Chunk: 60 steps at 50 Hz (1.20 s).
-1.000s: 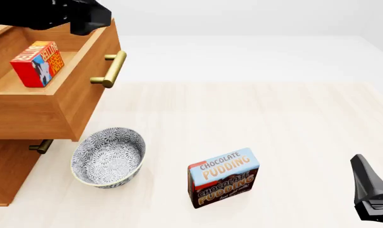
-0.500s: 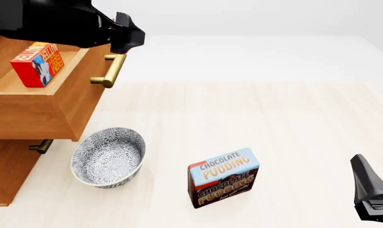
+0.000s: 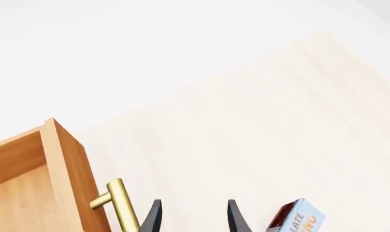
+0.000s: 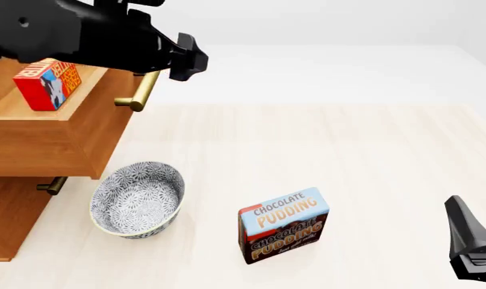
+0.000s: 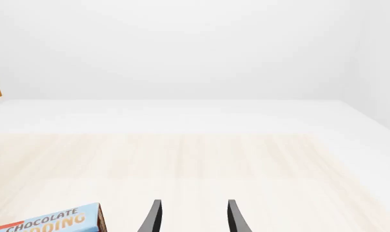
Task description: Put the butter at the back in the top drawer of the cabinet and close it.
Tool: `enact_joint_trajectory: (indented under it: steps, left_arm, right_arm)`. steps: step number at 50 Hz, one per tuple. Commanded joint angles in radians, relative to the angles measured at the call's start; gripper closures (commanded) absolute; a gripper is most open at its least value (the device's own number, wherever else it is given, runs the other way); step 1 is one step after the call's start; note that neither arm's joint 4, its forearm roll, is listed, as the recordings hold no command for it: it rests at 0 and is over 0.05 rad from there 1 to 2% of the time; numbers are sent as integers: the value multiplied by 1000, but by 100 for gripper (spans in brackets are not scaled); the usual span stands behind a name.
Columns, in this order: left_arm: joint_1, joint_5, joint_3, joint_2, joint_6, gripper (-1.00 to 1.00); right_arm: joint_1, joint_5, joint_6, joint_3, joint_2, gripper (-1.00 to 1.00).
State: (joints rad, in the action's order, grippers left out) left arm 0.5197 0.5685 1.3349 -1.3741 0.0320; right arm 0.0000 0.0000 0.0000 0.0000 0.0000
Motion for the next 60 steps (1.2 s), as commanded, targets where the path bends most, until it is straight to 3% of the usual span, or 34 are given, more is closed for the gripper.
enact_joint_trajectory:
  steps: [1, 60]
  left_arm:
    - [21, -16, 3, -34, 13, -100]
    - [19, -113, -71, -145, 53, -100]
  right_arm:
    - [0, 0, 0, 0, 0, -100]
    - [0, 0, 0, 0, 0, -100]
